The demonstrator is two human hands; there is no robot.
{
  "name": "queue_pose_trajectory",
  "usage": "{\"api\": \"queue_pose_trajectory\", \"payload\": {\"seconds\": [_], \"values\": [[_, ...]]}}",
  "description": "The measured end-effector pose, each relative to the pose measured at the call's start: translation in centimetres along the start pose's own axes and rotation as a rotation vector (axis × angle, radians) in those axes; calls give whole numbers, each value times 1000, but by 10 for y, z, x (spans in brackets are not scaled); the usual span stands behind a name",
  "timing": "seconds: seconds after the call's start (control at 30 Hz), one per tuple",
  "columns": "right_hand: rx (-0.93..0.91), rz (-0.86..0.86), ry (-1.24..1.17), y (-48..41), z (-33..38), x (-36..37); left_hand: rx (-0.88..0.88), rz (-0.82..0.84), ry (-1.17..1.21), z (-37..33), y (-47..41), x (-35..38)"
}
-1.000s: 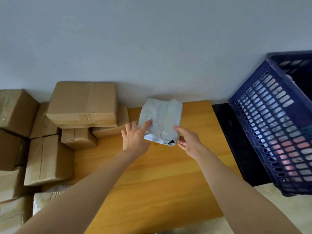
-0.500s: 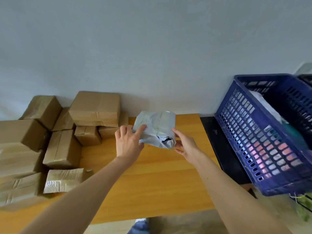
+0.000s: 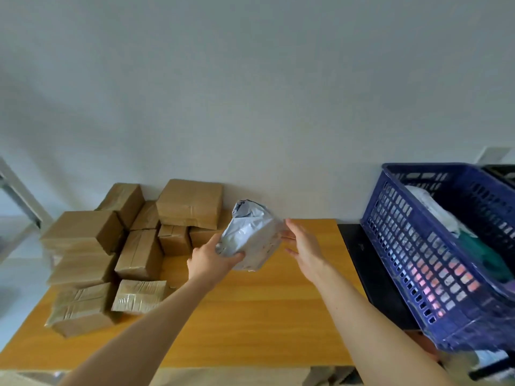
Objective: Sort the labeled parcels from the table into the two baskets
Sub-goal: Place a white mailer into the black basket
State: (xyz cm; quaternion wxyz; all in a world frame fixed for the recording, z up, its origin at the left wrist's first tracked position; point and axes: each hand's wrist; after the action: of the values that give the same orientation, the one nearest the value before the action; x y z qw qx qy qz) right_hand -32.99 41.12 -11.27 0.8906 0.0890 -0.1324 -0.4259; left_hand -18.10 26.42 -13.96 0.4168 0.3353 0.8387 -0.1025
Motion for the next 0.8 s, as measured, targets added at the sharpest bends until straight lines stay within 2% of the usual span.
{"api": "queue_pose_trajectory", "payload": {"seconds": [0.07,0.17,0.33,0.6,0.8], "values": [[-53,-4,39,5,2,4,-9,60,284,1,6,-11],[-92,-36,65,13,3,10,43,88,463,3,15,-32],[-163,-96,134,24,6,28,105,172,622,11,27,-69],[-119,-92,80,48,-3,49,52,290,770,35,41,-103],[-123,-81,58,67,-11,74,88,405,809,59,52,-117]]}}
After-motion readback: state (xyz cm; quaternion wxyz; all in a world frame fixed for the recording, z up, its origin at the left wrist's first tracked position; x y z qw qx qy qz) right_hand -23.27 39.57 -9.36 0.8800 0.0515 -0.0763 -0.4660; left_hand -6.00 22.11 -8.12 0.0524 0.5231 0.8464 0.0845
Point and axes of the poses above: each hand's wrist, its own y-axis away from the middle knuckle, its own x-axis out of the palm, z = x × y, and after that the axes turned 5 degrees about z, right-handed
